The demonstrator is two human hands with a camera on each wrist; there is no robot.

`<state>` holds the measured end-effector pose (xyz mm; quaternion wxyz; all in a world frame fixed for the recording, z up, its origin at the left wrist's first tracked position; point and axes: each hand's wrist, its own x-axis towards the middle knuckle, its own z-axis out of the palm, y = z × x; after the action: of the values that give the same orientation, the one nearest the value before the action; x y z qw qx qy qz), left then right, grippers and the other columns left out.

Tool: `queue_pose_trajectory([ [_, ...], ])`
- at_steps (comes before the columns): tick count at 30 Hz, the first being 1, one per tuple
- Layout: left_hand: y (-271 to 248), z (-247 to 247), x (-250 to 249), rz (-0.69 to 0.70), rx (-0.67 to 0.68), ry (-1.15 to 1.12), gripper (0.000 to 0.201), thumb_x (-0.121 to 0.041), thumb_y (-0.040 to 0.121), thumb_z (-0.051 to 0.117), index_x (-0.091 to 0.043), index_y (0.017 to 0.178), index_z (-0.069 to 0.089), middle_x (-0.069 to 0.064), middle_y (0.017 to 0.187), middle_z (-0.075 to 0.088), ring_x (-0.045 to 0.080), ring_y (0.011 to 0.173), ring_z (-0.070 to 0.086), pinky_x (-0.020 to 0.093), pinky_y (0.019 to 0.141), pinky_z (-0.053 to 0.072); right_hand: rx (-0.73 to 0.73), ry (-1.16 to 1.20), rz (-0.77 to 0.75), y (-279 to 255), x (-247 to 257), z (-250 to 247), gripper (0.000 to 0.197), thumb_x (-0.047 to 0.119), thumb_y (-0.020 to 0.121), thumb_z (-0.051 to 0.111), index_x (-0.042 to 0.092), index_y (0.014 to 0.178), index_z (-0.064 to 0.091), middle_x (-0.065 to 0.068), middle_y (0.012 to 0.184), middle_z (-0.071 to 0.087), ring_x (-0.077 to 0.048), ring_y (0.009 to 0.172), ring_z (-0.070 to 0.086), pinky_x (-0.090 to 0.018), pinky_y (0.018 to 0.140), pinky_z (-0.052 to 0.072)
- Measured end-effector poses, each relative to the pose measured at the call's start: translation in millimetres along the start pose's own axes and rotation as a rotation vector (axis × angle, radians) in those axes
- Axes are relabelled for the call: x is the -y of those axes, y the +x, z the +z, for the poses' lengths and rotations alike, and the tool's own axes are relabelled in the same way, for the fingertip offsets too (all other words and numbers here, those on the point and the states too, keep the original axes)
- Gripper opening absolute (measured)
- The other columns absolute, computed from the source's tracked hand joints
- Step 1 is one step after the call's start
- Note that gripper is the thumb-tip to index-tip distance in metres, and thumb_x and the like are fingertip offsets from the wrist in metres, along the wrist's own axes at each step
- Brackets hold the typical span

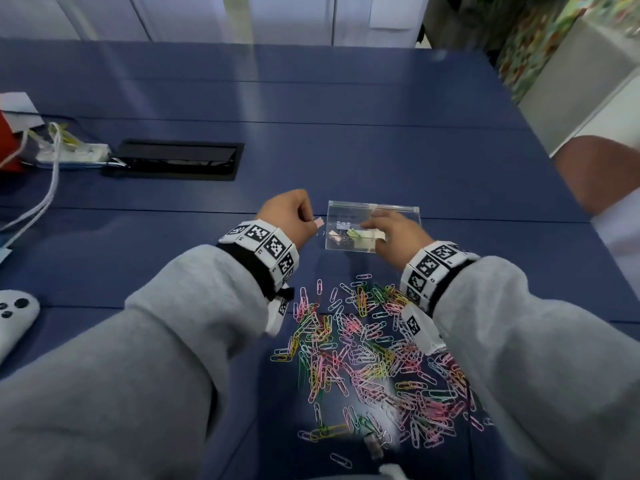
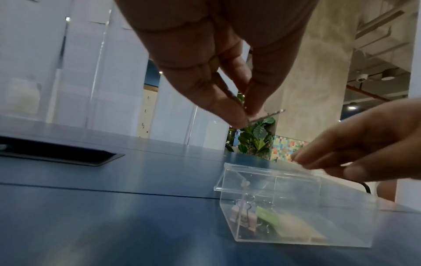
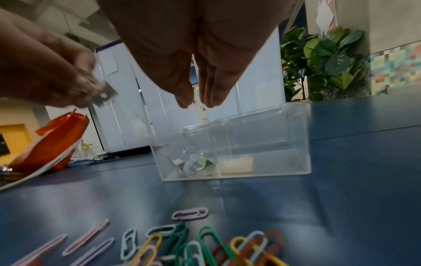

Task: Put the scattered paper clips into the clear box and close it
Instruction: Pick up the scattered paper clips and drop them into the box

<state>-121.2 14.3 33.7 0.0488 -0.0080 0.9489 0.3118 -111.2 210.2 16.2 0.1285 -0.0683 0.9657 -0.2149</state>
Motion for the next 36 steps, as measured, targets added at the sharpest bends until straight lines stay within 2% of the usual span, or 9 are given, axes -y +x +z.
queue_pose_trajectory([
  [3, 19.3, 13.7, -7.7, 0.037, 0.052, 0.038, 0.031, -0.022, 0.079, 0.066, -0.023, 0.060, 0.041, -0.009, 0.062, 0.048, 0.019, 0.068, 0.051, 0.028, 0.064, 0.042, -0.048, 0.030, -0.027, -27.1, -18.7, -7.4, 0.034, 0.006, 0.088, 0.050, 0.017, 0.118, 0.059, -0.004, 0.136, 0.048, -0.023, 0.123, 0.048, -0.028, 0.104, 0.034],
  [6, 34.7, 25.9, -13.1, 0.061, 0.090, 0.103, 0.029, -0.017, 0.078, 0.064, -0.023, 0.061, 0.041, -0.007, 0.066, 0.051, 0.020, 0.070, 0.052, 0.027, 0.063, 0.040, -0.035, 0.027, -0.001, -54.7, -37.6, -9.8, 0.028, 0.008, 0.089, 0.050, 0.013, 0.113, 0.063, -0.009, 0.121, 0.057, -0.026, 0.110, 0.055, -0.029, 0.096, 0.039],
  [9, 42.8, 35.0, -15.2, 0.066, 0.142, 0.172, 0.028, -0.012, 0.078, 0.061, -0.024, 0.061, 0.043, -0.003, 0.076, 0.058, 0.020, 0.075, 0.053, 0.027, 0.065, 0.041, 0.031, -0.013, 0.085, -78.7, -55.6, -3.4, 0.026, 0.011, 0.090, 0.049, 0.015, 0.113, 0.063, -0.008, 0.118, 0.059, -0.025, 0.110, 0.056, -0.027, 0.094, 0.039],
  [13, 42.2, 42.0, -10.3, 0.075, 0.197, 0.218, 0.025, -0.011, 0.079, 0.060, -0.025, 0.063, 0.046, -0.001, 0.083, 0.059, 0.022, 0.081, 0.055, 0.028, 0.070, 0.043, 0.111, -0.034, 0.189, -101.2, -67.7, 9.0, 0.028, 0.012, 0.090, 0.049, 0.017, 0.115, 0.062, -0.005, 0.119, 0.060, -0.022, 0.110, 0.056, -0.027, 0.093, 0.040],
  [19, 29.3, 40.4, -9.2, 0.175, 0.278, 0.247, 0.006, -0.020, 0.083, 0.065, -0.021, 0.089, 0.063, 0.001, 0.097, 0.066, 0.022, 0.097, 0.062, 0.027, 0.082, 0.044, 0.181, -0.048, 0.236, -117.5, -66.9, 19.0, 0.028, 0.017, 0.091, 0.049, 0.021, 0.116, 0.060, -0.001, 0.120, 0.059, -0.020, 0.111, 0.056, -0.030, 0.095, 0.042],
  [24, 19.3, 40.5, -8.8, 0.202, 0.369, 0.423, 0.025, -0.015, 0.087, 0.059, -0.023, 0.110, 0.064, -0.001, 0.118, 0.064, 0.021, 0.107, 0.061, 0.026, 0.087, 0.046, 0.189, -0.079, 0.220, -112.2, -61.2, 20.1, 0.029, 0.016, 0.091, 0.049, 0.021, 0.117, 0.059, -0.003, 0.122, 0.057, -0.021, 0.111, 0.055, -0.031, 0.095, 0.042],
  [28, 10.2, 47.5, 0.1, 0.192, 0.380, 0.488, 0.044, -0.008, 0.088, 0.053, -0.028, 0.126, 0.046, 0.003, 0.119, 0.062, 0.025, 0.105, 0.061, 0.035, 0.088, 0.053, 0.146, -0.097, 0.227, -98.0, -57.7, 14.3, 0.029, 0.017, 0.091, 0.048, 0.020, 0.118, 0.058, -0.006, 0.123, 0.055, -0.025, 0.113, 0.054, -0.033, 0.095, 0.043],
  [32, 14.6, 48.2, -2.7, 0.239, 0.250, 0.530, 0.050, -0.003, 0.080, 0.058, -0.025, 0.122, 0.043, 0.006, 0.121, 0.048, 0.030, 0.108, 0.054, 0.044, 0.082, 0.054, 0.257, -0.164, 0.256, -90.9, -57.8, 17.9, 0.035, 0.026, 0.089, 0.054, 0.024, 0.124, 0.050, -0.005, 0.128, 0.048, -0.024, 0.115, 0.052, -0.036, 0.094, 0.046],
  [36, 18.3, 48.4, -5.9, 0.201, 0.292, 0.551, 0.039, -0.005, 0.084, 0.055, -0.025, 0.117, 0.056, 0.007, 0.119, 0.046, 0.030, 0.107, 0.054, 0.044, 0.088, 0.052, 0.329, -0.186, 0.235, -94.4, -63.2, 27.2, 0.055, 0.041, 0.086, 0.057, 0.031, 0.136, 0.036, -0.001, 0.141, 0.038, -0.023, 0.127, 0.043, -0.038, 0.101, 0.043],
])
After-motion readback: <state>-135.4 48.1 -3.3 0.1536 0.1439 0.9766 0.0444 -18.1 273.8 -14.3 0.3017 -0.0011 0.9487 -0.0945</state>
